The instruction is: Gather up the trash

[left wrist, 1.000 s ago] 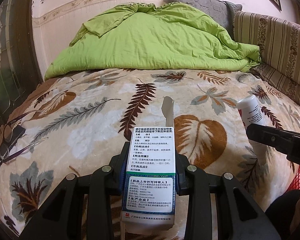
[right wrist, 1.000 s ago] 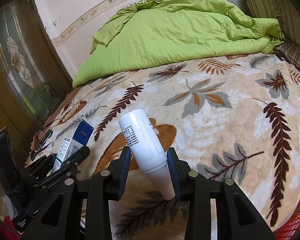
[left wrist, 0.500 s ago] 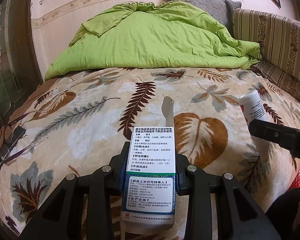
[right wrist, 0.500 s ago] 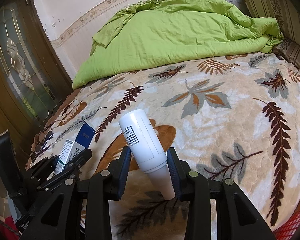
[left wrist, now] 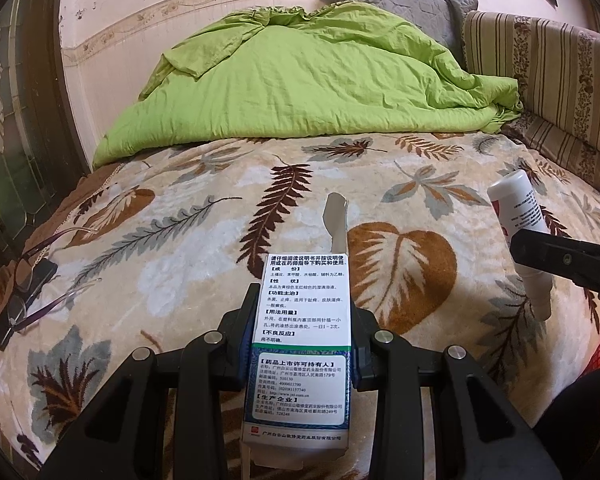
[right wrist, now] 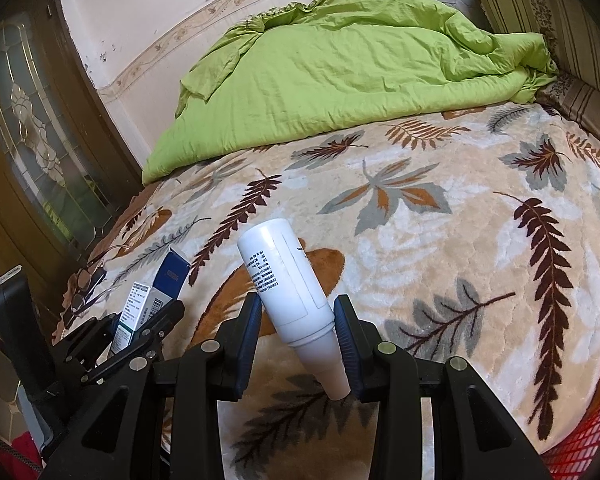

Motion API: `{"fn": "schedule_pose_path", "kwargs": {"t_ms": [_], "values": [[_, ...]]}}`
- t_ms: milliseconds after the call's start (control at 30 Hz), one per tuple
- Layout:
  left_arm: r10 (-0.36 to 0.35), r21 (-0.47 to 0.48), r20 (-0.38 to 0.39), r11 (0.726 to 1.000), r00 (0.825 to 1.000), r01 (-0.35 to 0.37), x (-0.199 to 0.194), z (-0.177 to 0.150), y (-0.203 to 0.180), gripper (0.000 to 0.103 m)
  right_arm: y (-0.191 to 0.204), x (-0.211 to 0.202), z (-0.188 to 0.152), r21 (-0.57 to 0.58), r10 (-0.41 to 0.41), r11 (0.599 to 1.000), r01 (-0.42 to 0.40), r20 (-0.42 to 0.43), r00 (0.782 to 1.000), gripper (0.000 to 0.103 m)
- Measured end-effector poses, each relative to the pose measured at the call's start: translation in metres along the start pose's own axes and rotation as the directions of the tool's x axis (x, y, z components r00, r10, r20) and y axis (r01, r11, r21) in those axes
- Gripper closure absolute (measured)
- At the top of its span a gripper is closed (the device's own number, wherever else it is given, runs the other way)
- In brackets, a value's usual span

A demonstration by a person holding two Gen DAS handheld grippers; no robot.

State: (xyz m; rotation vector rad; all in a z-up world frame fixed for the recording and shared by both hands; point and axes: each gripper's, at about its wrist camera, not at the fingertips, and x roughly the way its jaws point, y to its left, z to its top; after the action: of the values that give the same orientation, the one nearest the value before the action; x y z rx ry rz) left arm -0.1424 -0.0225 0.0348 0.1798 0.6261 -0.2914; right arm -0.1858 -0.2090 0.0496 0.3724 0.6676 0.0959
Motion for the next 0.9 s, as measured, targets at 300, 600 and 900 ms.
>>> {"fn": "schedule_pose_path", "kwargs": {"t_ms": [300,600,900], "values": [[-0.006,0.033,0.014,0.999,1.0,0.006,-0.004,-0.002,0.004,0.069,0.0,-0.008,-0.004,0.001,0.007,1.0,-0.007,0.006,1.0,0.062],[-0.003,0.08,0.031,0.997,1.0,0.0,-0.012,-0.002,-0.004,0.069,-0.001,-0.012,-0.01,0.017,0.023,1.0,-0.023,-0.012,1.0,0.062],[-0.034,0.099,0.049,0.995,0.998,0.029,-0.027,0.001,-0.013,0.069,-0.004,-0.026,-0.013,0.039,0.022,0.999,-0.021,-0.007,1.0,0.062]]}}
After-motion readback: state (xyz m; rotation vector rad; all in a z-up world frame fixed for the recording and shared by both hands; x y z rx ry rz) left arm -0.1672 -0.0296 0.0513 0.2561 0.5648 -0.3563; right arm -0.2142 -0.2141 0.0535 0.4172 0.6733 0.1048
